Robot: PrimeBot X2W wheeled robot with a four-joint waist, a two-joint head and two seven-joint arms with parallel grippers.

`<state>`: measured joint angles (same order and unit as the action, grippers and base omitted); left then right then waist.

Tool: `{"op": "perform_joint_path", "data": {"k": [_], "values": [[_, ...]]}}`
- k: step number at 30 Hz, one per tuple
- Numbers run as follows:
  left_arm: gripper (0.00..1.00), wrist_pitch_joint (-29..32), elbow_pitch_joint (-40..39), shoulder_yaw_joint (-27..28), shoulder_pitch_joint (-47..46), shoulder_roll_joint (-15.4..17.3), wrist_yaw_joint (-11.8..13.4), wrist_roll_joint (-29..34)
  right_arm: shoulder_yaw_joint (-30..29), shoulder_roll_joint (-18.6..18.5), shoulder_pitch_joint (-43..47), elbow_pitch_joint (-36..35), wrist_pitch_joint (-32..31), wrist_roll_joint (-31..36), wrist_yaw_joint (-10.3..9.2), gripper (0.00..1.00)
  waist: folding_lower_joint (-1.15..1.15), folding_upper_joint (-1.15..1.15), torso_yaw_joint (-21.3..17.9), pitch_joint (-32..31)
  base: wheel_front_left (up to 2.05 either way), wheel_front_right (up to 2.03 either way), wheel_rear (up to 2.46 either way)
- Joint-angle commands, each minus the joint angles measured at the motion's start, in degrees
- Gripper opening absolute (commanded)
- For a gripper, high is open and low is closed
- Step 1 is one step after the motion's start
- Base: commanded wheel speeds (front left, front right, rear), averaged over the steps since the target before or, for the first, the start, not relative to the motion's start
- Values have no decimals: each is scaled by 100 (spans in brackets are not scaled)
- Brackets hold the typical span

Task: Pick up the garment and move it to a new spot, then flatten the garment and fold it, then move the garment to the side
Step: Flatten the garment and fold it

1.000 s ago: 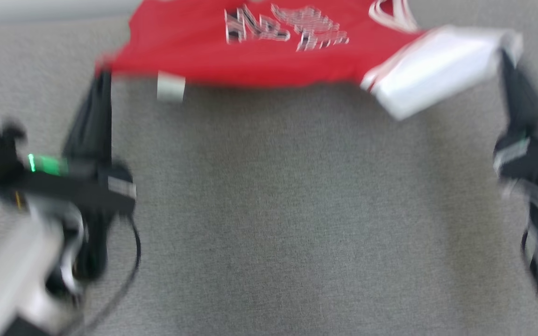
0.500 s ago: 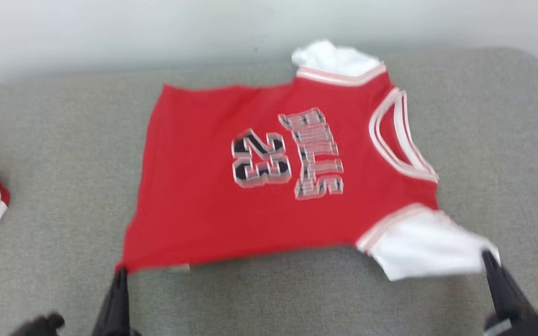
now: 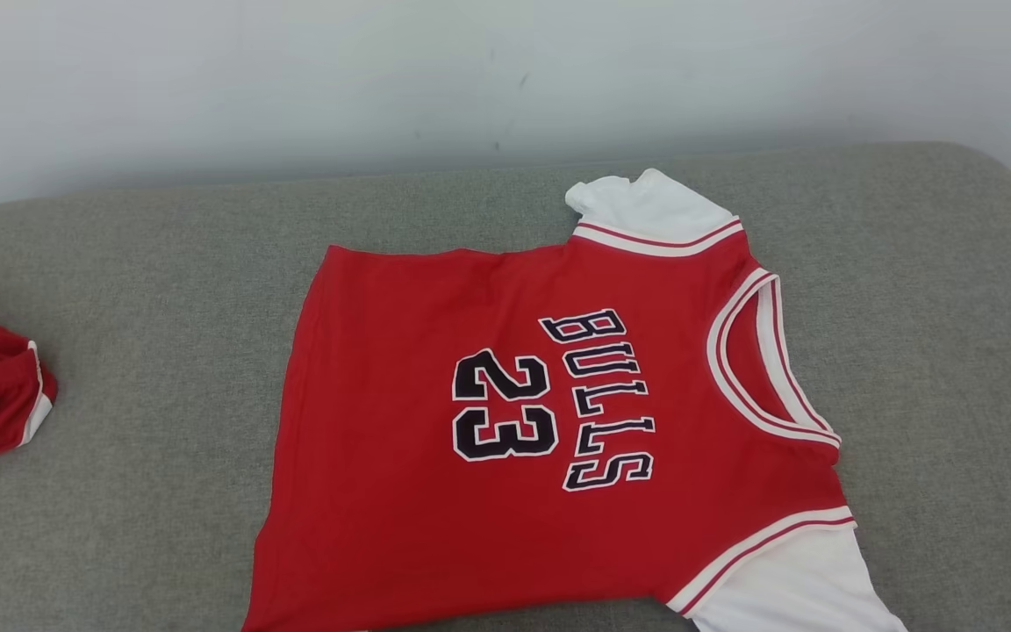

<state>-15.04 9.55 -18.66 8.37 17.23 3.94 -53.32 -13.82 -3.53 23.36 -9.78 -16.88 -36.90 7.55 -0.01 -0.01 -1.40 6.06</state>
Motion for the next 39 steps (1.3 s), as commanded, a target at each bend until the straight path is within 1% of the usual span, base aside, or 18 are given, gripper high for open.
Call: {"op": "perform_joint_path", "data": {"k": [1, 8, 13, 14, 19, 25, 26, 28, 31, 34, 37, 38, 39], "values": [[0, -19, 52, 4, -9, -23, -25, 58, 26, 29, -17, 5, 22, -41, -14, 0, 1, 1, 9, 5, 0, 0, 0], [0, -18, 190, -149, -479, -46, -137, 411, 152, 46, -473, 1, 115, -62, -14, 0, 1, 1, 32, 46, 0, 0, 0], [0, 46, 336, -191, -922, -24, -191, 500, 262, -159, -1184, 151, -31, 44, -14, 0, 1, 1, 27, 98, 0, 0, 0], [0, 84, 416, -207, -1140, -1, -230, 539, 336, -299, -1532, 278, -116, 91, -14, 0, 1, 1, 45, 133, 0, 0, 0], [0, 201, 595, -237, -1702, 11, -291, 598, 372, -584, -2383, 853, -262, 150, -14, 0, 1, 1, 154, 193, 0, 0, 0], [0, 351, 974, -232, -2327, 43, -373, 622, 538, -812, -3508, 1727, -342, 208, -14, 0, 1, 1, 207, 337, 0, 0, 0], [0, 351, 974, -232, -2327, 43, -373, 622, 538, -812, -3508, 1727, -342, 208, -14, 0, 1, 1, 207, 337, 0, 0, 0], [0, 404, 1116, -270, -2511, 34, -399, 652, 675, -880, -3907, 2103, -332, 287, -14, 0, 1, 1, 208, 414, 0, 0, 0], [0, 480, 1338, -391, -2791, -1, -467, 725, 740, -935, -4419, 2769, -193, 390, -14, 0, 1, 1, 243, 534, 0, 0, 0], [0, 449, 1613, -447, -3025, -77, -547, 760, 938, -981, -4781, 3320, -12, 484, -14, 0, 1, 1, 290, 592, 0, 0, 0], [0, 399, 1896, -484, -3183, -102, -620, 810, 1111, -1042, -5061, 3723, 370, 506, -14, 0, 1, 1, 247, 615, 0, 0, 0], [0, 376, 1971, -497, -3227, -122, -652, 808, 1148, -1049, -5109, 3857, 517, 480, -14, 27, 1, 1, 233, 607, 0, 0, 0], [2, 347, 2040, -503, -3255, -127, -650, 828, 1204, -1064, -5164, 3937, 675, 465, -14, 87, 1, 1, 219, 599, 0, 0, 0]]}}
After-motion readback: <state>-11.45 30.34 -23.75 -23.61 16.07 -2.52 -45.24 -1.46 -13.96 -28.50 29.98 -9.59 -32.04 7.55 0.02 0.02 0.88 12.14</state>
